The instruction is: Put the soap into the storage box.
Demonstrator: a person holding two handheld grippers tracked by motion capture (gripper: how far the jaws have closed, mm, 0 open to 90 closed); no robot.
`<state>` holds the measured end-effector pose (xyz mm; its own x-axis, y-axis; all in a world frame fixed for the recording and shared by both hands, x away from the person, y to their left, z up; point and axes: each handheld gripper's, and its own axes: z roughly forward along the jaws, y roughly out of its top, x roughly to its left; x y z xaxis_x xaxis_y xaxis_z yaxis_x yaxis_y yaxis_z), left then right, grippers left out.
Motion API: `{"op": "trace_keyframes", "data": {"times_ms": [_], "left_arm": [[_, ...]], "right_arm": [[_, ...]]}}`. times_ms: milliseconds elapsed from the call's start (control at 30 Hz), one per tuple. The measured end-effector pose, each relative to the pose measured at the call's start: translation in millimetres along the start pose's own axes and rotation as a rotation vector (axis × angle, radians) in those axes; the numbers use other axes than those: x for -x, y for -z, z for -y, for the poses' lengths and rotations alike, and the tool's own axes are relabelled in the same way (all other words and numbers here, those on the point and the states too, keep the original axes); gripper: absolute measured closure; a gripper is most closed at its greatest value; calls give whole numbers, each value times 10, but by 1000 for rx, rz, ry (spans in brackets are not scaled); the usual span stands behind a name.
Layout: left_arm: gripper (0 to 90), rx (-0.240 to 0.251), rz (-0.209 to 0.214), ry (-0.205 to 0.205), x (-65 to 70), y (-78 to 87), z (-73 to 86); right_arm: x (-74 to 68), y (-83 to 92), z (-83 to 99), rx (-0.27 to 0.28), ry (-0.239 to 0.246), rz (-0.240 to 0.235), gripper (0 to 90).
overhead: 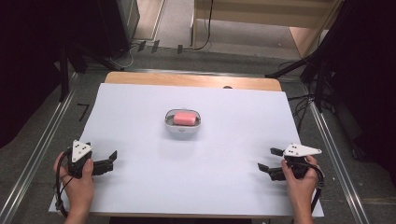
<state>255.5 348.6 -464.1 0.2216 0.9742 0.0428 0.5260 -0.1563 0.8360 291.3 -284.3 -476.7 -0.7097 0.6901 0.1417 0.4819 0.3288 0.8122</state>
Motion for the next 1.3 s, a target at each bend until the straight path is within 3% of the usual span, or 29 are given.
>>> {"op": "trace_keyframes", "data": {"times_ms": [233, 767, 833, 1033, 1300], "left_arm": [[1, -2, -2, -3, 4, -1, 0], [1, -6, -5, -9, 11, -2, -1], [1, -6, -6, -8, 9, -4, -2], [1, -11, -4, -3, 1, -8, -5], [0, -6, -4, 2, 0, -7, -2]], "right_arm": [[20, 168, 248, 16, -42, 31, 154], [31, 579, 528, 103, -95, 99, 154], [31, 601, 542, 123, -98, 105, 154], [30, 571, 552, 100, -93, 106, 154], [33, 612, 582, 150, -101, 101, 154]]}}
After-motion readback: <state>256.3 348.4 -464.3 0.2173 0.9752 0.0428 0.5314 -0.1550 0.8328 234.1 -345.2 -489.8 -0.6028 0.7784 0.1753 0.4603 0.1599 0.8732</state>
